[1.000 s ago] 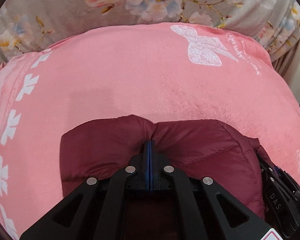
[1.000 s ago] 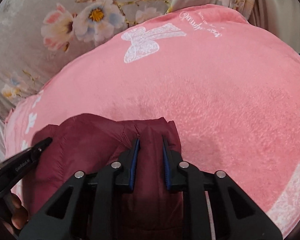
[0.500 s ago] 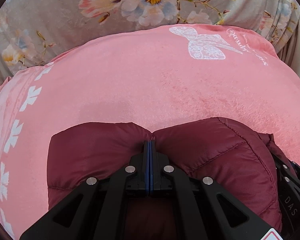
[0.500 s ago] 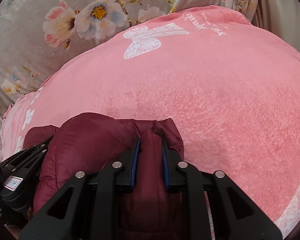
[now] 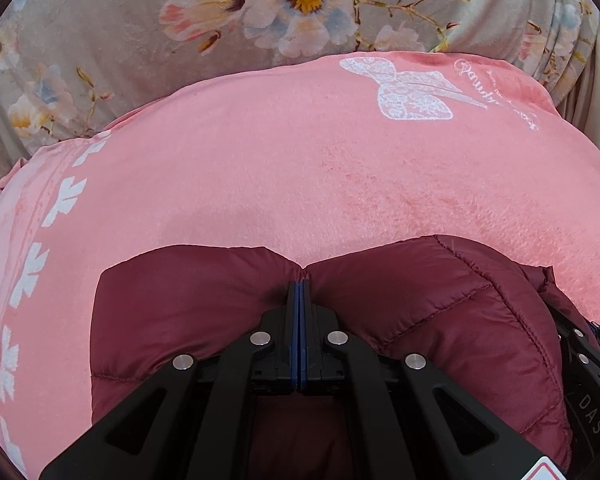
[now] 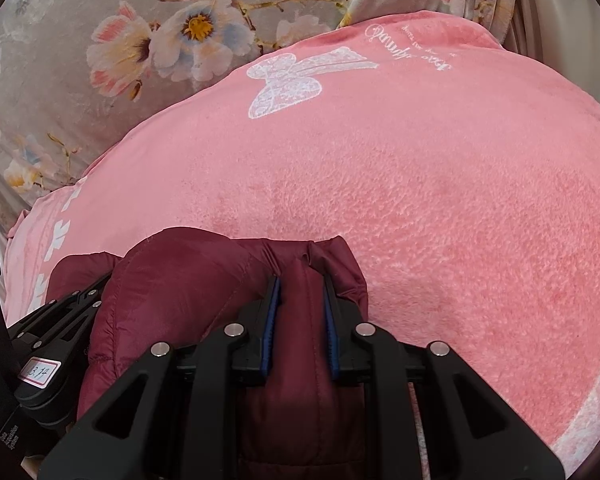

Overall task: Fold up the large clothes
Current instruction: 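Pinch the folded jacket edge with both grippers and hold it, then grasp the maroon jacket bundle with both grippers and lift it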

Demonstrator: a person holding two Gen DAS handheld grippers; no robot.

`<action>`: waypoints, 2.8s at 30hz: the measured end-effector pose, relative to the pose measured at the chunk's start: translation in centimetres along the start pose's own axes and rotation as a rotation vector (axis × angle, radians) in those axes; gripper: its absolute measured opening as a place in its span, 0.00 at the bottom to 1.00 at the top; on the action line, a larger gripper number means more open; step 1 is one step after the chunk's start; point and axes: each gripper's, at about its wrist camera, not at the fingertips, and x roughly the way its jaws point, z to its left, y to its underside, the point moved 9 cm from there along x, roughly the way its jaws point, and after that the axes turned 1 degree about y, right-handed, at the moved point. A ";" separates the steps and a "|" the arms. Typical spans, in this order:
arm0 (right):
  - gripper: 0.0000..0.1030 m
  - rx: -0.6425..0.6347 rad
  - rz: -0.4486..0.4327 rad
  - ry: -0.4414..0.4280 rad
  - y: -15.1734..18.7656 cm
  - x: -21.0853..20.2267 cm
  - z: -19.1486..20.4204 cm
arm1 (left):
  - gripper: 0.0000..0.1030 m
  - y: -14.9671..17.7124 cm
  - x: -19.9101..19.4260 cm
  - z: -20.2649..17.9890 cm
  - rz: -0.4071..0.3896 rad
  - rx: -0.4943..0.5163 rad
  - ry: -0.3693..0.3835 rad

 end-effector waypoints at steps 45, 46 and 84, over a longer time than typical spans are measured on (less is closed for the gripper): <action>0.33 -0.072 -0.020 -0.025 7.1 -7.6 -1.4 | 0.52 7.0 -8.7 1.0 -0.034 -0.007 -0.031; 0.36 -0.065 -0.025 -0.024 7.2 -7.5 -1.6 | 0.52 7.1 -8.7 0.9 -0.039 -0.008 -0.034; 0.86 0.130 0.198 -0.451 7.5 -6.7 -0.4 | 0.85 10.1 -7.5 6.7 0.257 -0.496 0.487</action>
